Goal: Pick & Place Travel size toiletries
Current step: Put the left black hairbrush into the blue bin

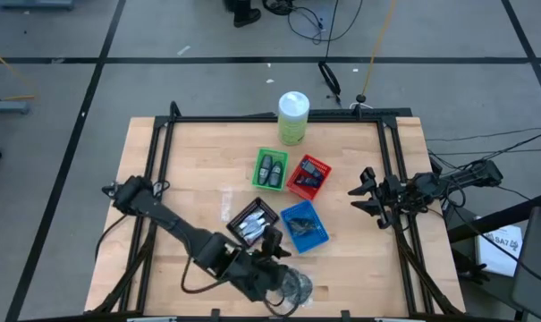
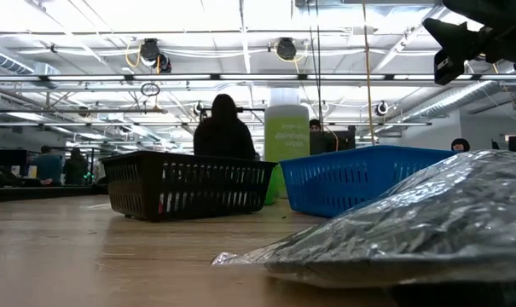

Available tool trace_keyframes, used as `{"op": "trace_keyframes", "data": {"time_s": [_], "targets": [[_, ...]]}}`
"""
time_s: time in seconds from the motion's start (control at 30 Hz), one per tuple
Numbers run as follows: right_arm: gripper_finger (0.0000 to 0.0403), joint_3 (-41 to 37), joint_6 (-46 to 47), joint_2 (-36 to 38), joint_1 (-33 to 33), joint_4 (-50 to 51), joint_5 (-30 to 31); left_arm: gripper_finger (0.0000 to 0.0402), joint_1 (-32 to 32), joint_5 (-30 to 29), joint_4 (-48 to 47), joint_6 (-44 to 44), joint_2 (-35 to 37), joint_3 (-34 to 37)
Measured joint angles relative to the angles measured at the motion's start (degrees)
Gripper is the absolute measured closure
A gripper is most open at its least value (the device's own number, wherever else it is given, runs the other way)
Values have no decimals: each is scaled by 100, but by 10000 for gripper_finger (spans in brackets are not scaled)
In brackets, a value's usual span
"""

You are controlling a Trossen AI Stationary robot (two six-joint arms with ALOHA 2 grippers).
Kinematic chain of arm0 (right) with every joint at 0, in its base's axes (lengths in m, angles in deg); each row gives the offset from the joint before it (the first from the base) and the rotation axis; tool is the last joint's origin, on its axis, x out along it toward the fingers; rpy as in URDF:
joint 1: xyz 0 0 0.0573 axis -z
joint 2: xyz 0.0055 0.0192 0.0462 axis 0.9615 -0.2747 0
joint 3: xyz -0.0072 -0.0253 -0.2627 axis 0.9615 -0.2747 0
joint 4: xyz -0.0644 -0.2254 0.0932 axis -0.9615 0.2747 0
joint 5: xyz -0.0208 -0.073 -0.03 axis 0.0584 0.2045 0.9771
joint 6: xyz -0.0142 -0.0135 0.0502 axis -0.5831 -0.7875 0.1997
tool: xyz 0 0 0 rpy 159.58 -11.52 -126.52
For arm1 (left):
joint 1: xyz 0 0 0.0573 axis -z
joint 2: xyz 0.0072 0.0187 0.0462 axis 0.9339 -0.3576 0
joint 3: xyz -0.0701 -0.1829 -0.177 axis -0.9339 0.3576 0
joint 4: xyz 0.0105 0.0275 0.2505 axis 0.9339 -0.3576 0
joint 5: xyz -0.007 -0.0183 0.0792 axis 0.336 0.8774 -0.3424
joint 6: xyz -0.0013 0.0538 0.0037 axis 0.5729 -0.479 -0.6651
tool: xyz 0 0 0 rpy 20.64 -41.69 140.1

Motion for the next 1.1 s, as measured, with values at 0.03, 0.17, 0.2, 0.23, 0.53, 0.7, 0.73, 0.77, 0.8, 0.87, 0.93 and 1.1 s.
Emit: {"op": "trace_keyframes", "data": {"time_s": [0.03, 0.17, 0.2, 0.23, 0.53, 0.7, 0.73, 0.77, 0.8, 0.87, 0.93, 1.1], "targets": [[261, -1, 8, 0, 0, 0, 0, 240, 66, -103, 115, 107, 0, 0], [261, -1, 334, 0, -1, -2, 0, 239, 283, 73, 290, 364, -102, -2], [261, -2, 436, 0, 0, -5, 0, 239, 341, 164, 286, 425, -169, -2], [261, -2, 532, -2, 0, -12, 0, 238, 386, 262, 263, 471, -260, -1], [261, -2, 927, 0, 0, -653, 1, 238, 685, 809, 590, 1436, -247, 113], [261, -2, 926, -2, -1, -596, 0, 238, 1097, -518, 689, 1660, 251, 922], [261, -2, 907, -2, 0, -594, 0, 238, 1123, -719, 834, 1726, 420, 1195], [261, -2, 903, -2, 0, -599, 0, 238, 1139, -833, 1050, 1788, 630, 1517], [261, -2, 903, -2, 0, -597, 1, 238, 1153, -841, 1294, 1809, 872, 1873], [261, -2, 896, -2, 0, -599, 2, 238, 1083, -756, 2084, 1781, 1394, 2686], [261, -2, 885, -2, 0, -601, 0, 238, 880, -464, 2999, 1673, 1895, 3520], [261, -2, 883, 0, -1, -581, 2, 238, 65, 34, 4460, 1338, 3219, 5558]]}}
